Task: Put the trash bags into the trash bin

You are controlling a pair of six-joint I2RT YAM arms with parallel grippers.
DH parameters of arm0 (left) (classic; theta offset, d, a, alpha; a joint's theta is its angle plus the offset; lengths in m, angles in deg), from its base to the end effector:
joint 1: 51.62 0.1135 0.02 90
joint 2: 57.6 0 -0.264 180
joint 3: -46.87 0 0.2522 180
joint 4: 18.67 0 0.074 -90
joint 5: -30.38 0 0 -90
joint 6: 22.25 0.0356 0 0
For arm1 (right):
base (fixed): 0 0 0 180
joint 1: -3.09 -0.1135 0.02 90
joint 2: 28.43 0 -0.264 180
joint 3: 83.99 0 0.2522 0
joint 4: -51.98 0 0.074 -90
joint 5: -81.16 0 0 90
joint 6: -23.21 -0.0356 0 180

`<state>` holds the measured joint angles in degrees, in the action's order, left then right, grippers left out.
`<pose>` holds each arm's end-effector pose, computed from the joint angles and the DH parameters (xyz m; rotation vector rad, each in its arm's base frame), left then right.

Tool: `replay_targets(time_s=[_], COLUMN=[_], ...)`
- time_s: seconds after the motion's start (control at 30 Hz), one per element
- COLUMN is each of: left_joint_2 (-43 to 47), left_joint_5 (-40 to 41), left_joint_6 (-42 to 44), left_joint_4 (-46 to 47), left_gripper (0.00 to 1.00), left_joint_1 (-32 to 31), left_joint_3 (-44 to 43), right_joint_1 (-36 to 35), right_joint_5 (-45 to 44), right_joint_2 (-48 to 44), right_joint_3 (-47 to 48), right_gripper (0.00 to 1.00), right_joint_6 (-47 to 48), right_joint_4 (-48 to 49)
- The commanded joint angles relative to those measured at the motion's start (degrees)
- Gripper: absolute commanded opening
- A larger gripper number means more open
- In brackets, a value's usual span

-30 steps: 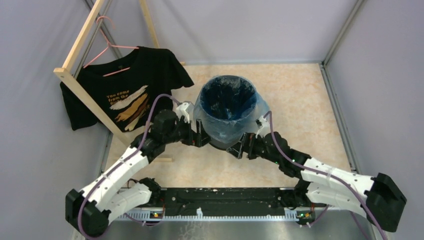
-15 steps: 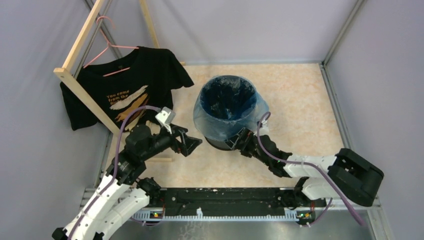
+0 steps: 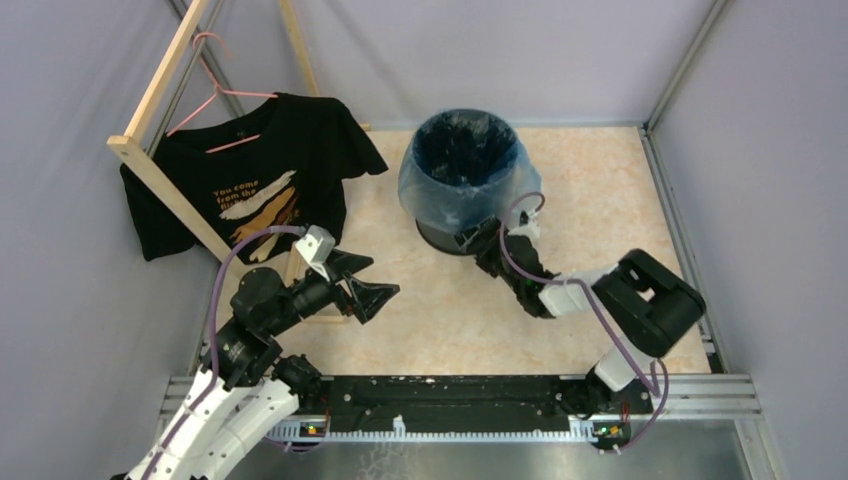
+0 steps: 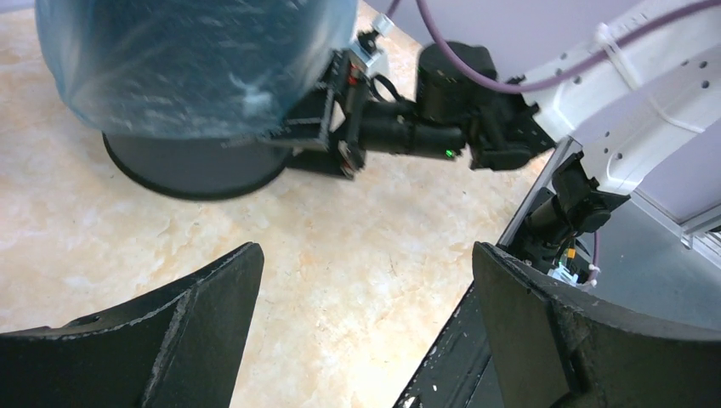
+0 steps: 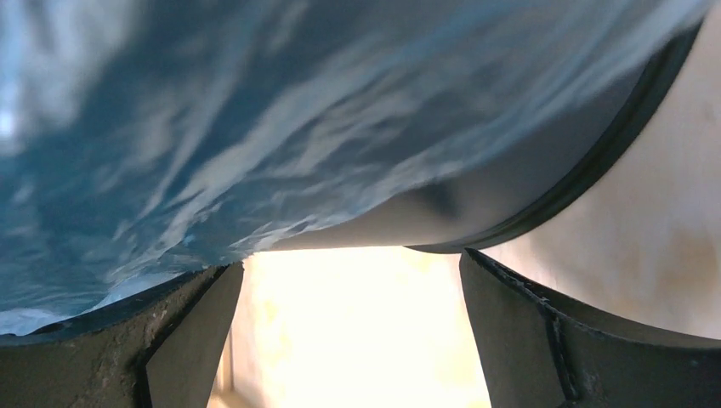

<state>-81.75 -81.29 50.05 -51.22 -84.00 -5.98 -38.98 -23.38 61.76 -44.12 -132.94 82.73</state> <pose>0.0835 -0.0685 0.3354 0.5184 1.6457 -0.9667 0.2169 0.1837 0.1471 0.6029 1.9493 1.0100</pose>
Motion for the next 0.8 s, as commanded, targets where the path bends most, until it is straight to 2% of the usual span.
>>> replay_targets(time_s=[0.0, 0.27, 0.4, 0.53, 0.63, 0.7, 0.77], left_joint_2=[0.15, -0.72, -1.67, -2.49, -2.97, -3.10, -3.03], left_joint_5=[-1.04, -0.10, 0.05, -0.34, -0.61, -0.89, -0.94], left_joint_6=[0.95, 1.08, 1.08, 1.04, 0.99, 1.00, 0.91], left_joint_4=[3.40, 3.38, 3.12, 3.24, 3.26, 3.24, 3.25], left_gripper=[0.99, 0.99, 0.99, 0.99, 0.99, 0.99, 0.99], left_joint_1=[0.06, 0.19, 0.20, 0.20, 0.17, 0.19, 0.18], left_joint_3=[0.78, 0.77, 0.71, 0.77, 0.79, 0.80, 0.77], right_joint_1=[5.62, 11.81, 12.16, 11.43, 11.46, 11.39, 11.40], right_joint_5=[2.87, 12.33, 17.00, 18.00, 19.14, 20.96, 22.17], right_joint_2=[7.85, 28.12, 29.88, 22.29, 12.25, 4.06, -7.39], right_joint_3=[10.62, 33.50, 36.81, 30.68, 23.65, 17.62, 13.06], right_gripper=[0.99, 0.99, 0.99, 0.99, 0.99, 0.99, 0.99], right_joint_6=[5.79, 14.53, 14.71, 15.93, 17.23, 19.76, 24.21], right_joint_4=[5.73, 1.40, 0.87, -0.42, -5.07, -9.82, -19.09])
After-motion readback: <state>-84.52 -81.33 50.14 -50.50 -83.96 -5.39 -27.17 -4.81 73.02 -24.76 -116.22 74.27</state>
